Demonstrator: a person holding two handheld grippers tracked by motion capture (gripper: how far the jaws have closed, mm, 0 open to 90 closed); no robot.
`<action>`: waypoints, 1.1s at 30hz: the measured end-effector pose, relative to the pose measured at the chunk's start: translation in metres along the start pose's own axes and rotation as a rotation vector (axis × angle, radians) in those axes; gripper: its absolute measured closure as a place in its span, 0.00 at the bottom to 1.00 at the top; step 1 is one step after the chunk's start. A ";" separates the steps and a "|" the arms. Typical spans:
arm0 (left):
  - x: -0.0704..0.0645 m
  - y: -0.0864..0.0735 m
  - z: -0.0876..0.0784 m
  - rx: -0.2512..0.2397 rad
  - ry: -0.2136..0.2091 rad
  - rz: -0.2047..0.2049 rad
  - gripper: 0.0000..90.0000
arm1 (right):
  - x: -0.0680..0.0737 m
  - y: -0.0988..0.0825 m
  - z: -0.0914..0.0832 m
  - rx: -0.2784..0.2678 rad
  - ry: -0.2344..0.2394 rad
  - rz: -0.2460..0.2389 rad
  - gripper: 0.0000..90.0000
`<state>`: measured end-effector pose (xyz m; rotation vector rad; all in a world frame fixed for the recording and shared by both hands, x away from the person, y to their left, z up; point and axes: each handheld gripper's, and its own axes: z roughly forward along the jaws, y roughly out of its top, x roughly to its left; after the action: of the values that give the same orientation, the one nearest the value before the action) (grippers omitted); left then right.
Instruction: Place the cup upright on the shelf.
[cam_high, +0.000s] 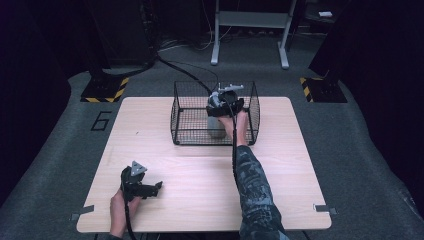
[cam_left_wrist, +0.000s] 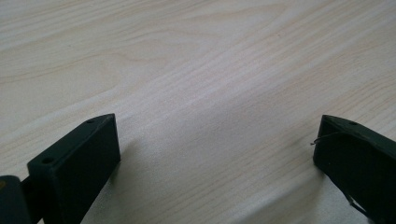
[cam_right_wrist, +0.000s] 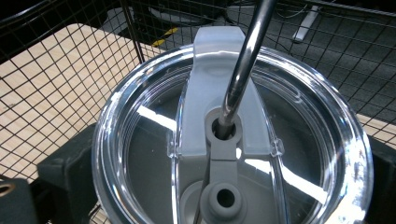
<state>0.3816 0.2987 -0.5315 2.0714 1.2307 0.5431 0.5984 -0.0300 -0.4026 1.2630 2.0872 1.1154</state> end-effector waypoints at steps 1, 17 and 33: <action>0.000 0.000 0.000 -0.001 0.000 0.000 0.00 | 0.000 0.000 0.000 0.005 -0.003 0.004 0.03; -0.001 0.001 0.001 -0.004 0.005 -0.010 0.00 | -0.009 0.013 -0.067 0.037 0.043 0.003 0.00; -0.002 0.001 0.002 -0.009 0.007 -0.020 0.00 | 0.003 -0.010 -0.134 0.024 0.095 -0.097 0.00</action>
<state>0.3823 0.2964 -0.5320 2.0494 1.2498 0.5464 0.4960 -0.0835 -0.3343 1.1267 2.2127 1.1310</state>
